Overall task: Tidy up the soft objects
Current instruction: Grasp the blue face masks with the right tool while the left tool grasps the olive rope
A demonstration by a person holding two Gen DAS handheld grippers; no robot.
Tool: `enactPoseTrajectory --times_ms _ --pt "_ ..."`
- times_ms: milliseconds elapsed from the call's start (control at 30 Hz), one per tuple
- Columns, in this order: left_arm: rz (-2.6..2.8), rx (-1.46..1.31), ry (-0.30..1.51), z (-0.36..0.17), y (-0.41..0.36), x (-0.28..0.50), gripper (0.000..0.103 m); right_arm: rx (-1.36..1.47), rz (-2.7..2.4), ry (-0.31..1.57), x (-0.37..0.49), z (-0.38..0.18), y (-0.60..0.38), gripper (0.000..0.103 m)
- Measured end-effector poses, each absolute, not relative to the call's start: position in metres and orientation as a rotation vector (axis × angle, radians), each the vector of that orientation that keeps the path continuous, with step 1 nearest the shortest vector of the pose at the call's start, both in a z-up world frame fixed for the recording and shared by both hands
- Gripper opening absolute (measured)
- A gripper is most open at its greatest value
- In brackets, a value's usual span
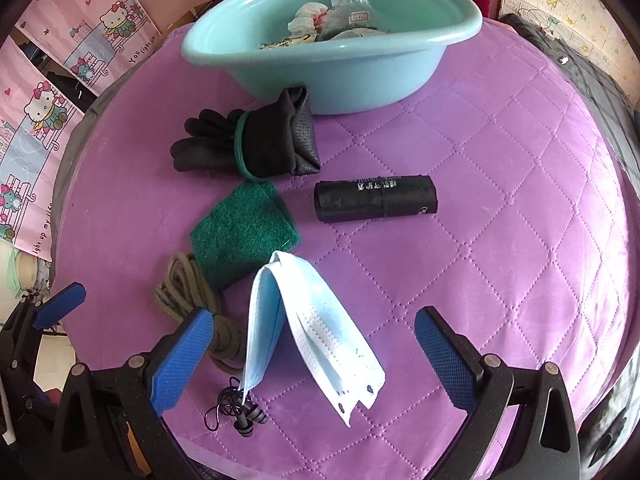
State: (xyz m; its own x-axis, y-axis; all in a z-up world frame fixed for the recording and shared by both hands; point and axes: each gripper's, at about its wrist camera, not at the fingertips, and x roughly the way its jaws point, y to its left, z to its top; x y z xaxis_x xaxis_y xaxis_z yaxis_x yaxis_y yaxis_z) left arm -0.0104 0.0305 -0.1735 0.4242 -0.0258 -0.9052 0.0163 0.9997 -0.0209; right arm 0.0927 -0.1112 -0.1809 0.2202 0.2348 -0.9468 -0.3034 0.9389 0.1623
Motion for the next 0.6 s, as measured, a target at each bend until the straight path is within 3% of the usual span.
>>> enactPoseTrajectory --times_ms 100,200,267,333,367,600 --pt "-0.023 -0.014 1.138 -0.174 0.032 -0.011 0.103 -0.065 0.379 1.316 0.094 -0.187 -0.107 0.087" --pt "-0.025 -0.015 1.157 -0.178 0.032 -0.01 0.103 -0.084 0.395 1.323 0.093 -0.191 -0.101 0.064" --pt "-0.028 -0.016 1.16 -0.179 0.031 -0.01 0.103 -0.091 0.413 1.298 0.091 -0.189 -0.099 0.023" --pt "-0.03 -0.013 1.16 -0.179 0.03 -0.01 0.103 -0.097 0.437 1.278 0.088 -0.186 -0.097 0.008" --pt "-0.032 -0.012 1.16 -0.179 0.029 -0.01 0.103 -0.093 0.456 1.276 0.087 -0.185 -0.096 0.005" --pt "-0.054 -0.03 1.178 -0.183 0.025 -0.003 0.103 -0.09 0.445 1.218 0.086 -0.165 -0.107 0.003"
